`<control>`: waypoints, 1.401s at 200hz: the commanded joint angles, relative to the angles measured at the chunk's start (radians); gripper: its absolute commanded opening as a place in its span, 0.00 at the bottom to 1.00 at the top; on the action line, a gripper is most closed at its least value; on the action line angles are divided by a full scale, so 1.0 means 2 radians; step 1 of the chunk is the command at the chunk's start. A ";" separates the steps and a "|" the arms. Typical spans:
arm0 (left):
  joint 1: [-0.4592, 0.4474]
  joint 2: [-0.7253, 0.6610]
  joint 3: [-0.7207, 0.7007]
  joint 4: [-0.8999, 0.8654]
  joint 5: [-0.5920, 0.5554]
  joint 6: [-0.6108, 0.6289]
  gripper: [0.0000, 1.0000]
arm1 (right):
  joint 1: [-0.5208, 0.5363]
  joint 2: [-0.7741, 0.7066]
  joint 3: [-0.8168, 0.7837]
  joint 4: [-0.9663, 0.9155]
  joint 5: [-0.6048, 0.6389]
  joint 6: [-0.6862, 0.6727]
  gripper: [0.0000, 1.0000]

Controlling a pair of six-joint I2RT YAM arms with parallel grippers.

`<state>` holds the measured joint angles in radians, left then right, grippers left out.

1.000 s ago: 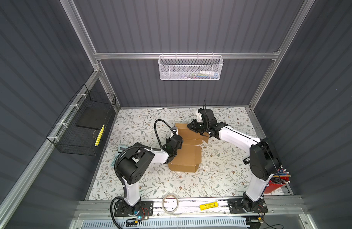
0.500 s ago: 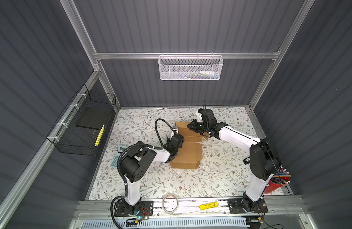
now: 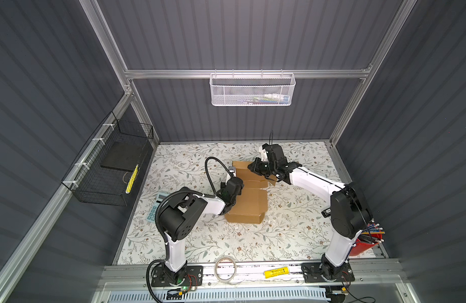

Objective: Assemble paper box
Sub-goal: First fold the bottom flaps of a flat cardboard box at the center of the table.

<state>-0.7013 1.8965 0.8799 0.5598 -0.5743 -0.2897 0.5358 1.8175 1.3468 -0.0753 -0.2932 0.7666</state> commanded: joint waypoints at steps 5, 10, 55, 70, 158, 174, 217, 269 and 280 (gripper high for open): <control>0.002 -0.018 -0.004 0.015 -0.010 -0.002 0.22 | 0.001 0.015 0.005 -0.027 -0.003 0.002 0.00; 0.001 -0.019 -0.005 0.015 -0.010 -0.002 0.23 | 0.001 0.016 0.005 -0.028 -0.003 0.002 0.00; 0.001 -0.024 -0.009 0.023 -0.014 0.001 0.32 | 0.001 0.018 0.011 -0.034 -0.001 0.001 0.00; 0.002 -0.025 -0.008 0.027 -0.017 0.003 0.35 | 0.000 0.018 0.012 -0.036 -0.001 0.000 0.00; 0.007 -0.014 0.015 0.042 -0.026 0.017 0.32 | 0.000 0.019 0.014 -0.041 0.002 -0.002 0.00; 0.008 -0.010 0.023 0.041 -0.024 0.020 0.30 | 0.000 0.018 0.014 -0.041 0.003 -0.002 0.00; 0.010 -0.001 0.034 0.041 -0.024 0.025 0.19 | -0.001 0.018 0.013 -0.041 0.002 -0.001 0.00; 0.010 0.001 0.036 0.038 -0.022 0.027 0.11 | -0.001 0.019 0.014 -0.038 0.000 -0.001 0.00; 0.010 0.001 0.036 0.037 -0.022 0.027 0.09 | -0.001 0.019 0.013 -0.038 0.000 -0.001 0.00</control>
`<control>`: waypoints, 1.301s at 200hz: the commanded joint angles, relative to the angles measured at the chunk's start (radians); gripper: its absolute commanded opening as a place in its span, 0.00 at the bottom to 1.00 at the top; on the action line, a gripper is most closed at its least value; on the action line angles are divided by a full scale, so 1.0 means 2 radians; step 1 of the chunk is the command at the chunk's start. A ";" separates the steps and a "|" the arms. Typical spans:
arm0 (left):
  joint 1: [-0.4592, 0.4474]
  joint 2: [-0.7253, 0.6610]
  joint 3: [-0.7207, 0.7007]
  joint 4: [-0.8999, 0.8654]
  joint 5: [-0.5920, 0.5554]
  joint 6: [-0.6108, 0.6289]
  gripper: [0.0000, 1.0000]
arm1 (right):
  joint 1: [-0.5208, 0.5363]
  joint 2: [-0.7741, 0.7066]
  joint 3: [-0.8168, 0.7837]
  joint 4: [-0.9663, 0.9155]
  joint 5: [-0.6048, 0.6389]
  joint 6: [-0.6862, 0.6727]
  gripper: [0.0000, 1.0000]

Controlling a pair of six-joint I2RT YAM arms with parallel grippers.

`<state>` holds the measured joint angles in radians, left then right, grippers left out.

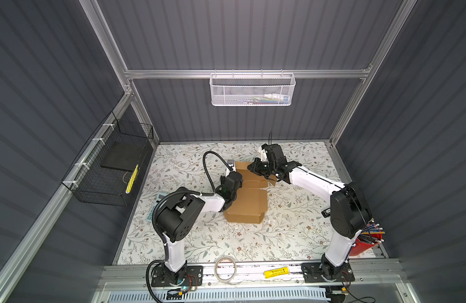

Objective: Assemble paper box
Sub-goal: First fold the bottom flaps of a flat cardboard box at the center of the table.

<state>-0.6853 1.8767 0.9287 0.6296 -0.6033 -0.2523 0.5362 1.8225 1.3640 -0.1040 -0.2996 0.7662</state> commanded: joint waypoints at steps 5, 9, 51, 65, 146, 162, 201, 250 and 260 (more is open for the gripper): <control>0.003 0.011 0.011 0.002 -0.007 0.008 0.08 | -0.001 0.017 0.004 -0.023 0.004 0.000 0.00; 0.003 0.011 0.011 0.002 -0.007 0.008 0.08 | -0.001 0.017 0.004 -0.023 0.004 0.000 0.00; 0.003 0.011 0.013 0.000 -0.004 0.008 0.01 | -0.001 0.018 0.004 -0.022 0.003 0.000 0.00; 0.003 0.011 0.013 0.000 -0.002 0.008 0.00 | -0.001 0.017 0.004 -0.022 0.003 0.000 0.00; 0.003 -0.001 0.005 -0.015 0.003 0.006 0.00 | -0.001 0.008 0.015 -0.029 0.006 -0.005 0.20; 0.003 -0.006 -0.001 -0.015 0.000 0.002 0.00 | -0.001 0.001 0.018 -0.035 0.009 -0.009 0.26; 0.003 -0.020 -0.021 -0.018 0.001 -0.012 0.00 | -0.003 -0.017 0.029 -0.051 0.018 -0.019 0.43; 0.003 -0.034 -0.033 -0.021 0.001 -0.018 0.00 | -0.004 -0.050 0.031 -0.071 0.035 -0.040 0.60; 0.003 -0.037 -0.034 -0.021 0.001 -0.019 0.00 | -0.005 -0.057 0.032 -0.075 0.036 -0.045 0.62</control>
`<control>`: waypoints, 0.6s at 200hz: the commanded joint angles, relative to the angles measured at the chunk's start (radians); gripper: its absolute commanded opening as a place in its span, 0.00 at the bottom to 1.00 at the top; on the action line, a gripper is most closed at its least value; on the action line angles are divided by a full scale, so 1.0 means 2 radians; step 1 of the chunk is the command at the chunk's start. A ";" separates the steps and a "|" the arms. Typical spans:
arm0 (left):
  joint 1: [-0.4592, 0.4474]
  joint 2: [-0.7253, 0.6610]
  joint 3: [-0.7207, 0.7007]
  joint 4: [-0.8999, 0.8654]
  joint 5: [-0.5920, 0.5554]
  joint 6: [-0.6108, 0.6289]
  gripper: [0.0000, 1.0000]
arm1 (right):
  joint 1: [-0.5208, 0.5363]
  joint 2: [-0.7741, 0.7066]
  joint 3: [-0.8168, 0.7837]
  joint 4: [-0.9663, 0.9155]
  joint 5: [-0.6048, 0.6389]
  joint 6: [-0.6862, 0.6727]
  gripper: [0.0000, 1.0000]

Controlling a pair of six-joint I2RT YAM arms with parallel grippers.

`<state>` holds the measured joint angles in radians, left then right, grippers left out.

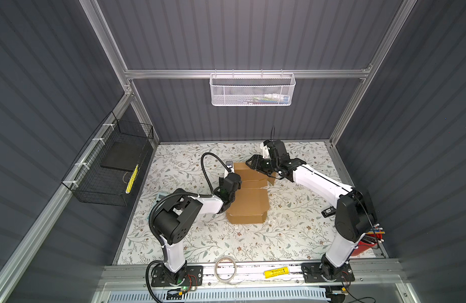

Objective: Assemble paper box
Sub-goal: First fold the bottom flaps of a flat cardboard box at the center of the table.

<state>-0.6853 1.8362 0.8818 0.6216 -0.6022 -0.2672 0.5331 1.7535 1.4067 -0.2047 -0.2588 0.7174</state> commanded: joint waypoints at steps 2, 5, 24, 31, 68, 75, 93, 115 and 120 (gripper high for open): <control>0.003 -0.016 -0.010 -0.018 0.001 -0.012 0.00 | -0.004 -0.024 0.011 -0.026 0.016 -0.021 0.62; 0.003 -0.017 -0.010 -0.018 0.001 -0.011 0.00 | -0.004 -0.026 0.011 -0.027 0.017 -0.023 0.63; 0.003 -0.019 -0.010 -0.018 0.004 -0.013 0.00 | -0.007 -0.038 0.012 -0.037 0.018 -0.031 0.66; 0.003 -0.019 -0.010 -0.019 0.006 -0.013 0.00 | -0.008 -0.043 0.012 -0.041 0.018 -0.034 0.67; 0.003 -0.025 -0.012 -0.030 0.010 -0.026 0.00 | -0.020 -0.074 -0.003 -0.061 0.020 -0.049 0.71; 0.003 -0.025 -0.011 -0.034 0.011 -0.028 0.00 | -0.023 -0.082 -0.008 -0.062 0.019 -0.050 0.72; 0.003 -0.029 -0.011 -0.042 0.012 -0.032 0.00 | -0.032 -0.102 -0.023 -0.066 0.018 -0.054 0.74; 0.003 -0.033 -0.011 -0.050 0.014 -0.035 0.00 | -0.048 -0.122 -0.038 -0.069 0.010 -0.054 0.76; 0.003 -0.034 -0.011 -0.051 0.014 -0.035 0.00 | -0.051 -0.126 -0.041 -0.069 0.008 -0.053 0.76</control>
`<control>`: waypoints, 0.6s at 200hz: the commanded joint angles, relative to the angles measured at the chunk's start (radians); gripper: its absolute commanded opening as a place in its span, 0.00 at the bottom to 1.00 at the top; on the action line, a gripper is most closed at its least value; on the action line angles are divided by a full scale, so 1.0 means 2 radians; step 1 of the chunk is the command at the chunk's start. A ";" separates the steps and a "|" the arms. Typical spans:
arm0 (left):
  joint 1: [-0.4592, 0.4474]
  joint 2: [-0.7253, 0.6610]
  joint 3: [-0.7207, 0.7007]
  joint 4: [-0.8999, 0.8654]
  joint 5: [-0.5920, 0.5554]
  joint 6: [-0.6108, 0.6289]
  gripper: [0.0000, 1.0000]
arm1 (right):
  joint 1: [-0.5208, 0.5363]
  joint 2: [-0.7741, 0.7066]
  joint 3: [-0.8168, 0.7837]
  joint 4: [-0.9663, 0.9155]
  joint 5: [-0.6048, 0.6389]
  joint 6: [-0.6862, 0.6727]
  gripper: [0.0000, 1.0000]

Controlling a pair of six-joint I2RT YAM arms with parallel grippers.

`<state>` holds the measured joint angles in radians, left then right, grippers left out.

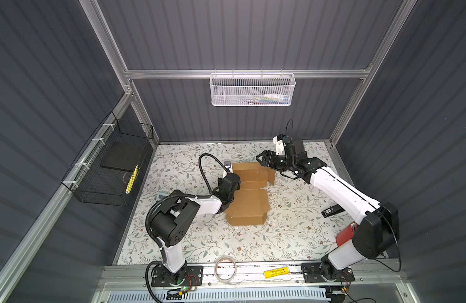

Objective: Assemble paper box
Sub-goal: First fold the bottom flaps of a flat cardboard box at the center of the table.

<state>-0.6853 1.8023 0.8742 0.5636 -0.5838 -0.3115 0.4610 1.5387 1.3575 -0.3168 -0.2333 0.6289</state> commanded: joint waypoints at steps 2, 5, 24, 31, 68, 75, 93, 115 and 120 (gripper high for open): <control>0.003 -0.016 -0.007 -0.022 0.005 -0.013 0.00 | -0.016 -0.020 -0.017 -0.013 -0.006 -0.009 0.76; 0.003 -0.017 -0.007 -0.023 0.005 -0.013 0.00 | -0.018 -0.022 -0.019 -0.013 -0.008 -0.008 0.77; 0.003 -0.020 -0.007 -0.027 0.006 -0.013 0.00 | -0.027 -0.031 -0.027 -0.017 -0.013 -0.010 0.78; 0.003 -0.021 -0.007 -0.029 0.007 -0.013 0.00 | -0.027 -0.034 -0.029 -0.019 -0.014 -0.011 0.78; 0.003 -0.025 -0.007 -0.033 0.009 -0.012 0.00 | -0.029 -0.034 -0.038 -0.023 -0.032 -0.011 0.83; 0.003 -0.026 -0.007 -0.034 0.010 -0.012 0.00 | -0.029 -0.032 -0.038 -0.022 -0.036 -0.011 0.83; 0.003 -0.027 -0.007 -0.036 0.012 -0.014 0.00 | -0.029 -0.028 -0.038 -0.018 -0.042 -0.009 0.83; 0.003 -0.028 -0.008 -0.036 0.015 -0.017 0.00 | -0.027 -0.019 -0.032 -0.017 -0.045 -0.010 0.82; 0.003 -0.028 -0.008 -0.036 0.016 -0.018 0.00 | -0.026 -0.016 -0.029 -0.018 -0.045 -0.010 0.82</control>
<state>-0.6853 1.7775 0.8738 0.5095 -0.5716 -0.3264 0.4038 1.4826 1.2881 -0.3481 -0.3008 0.6201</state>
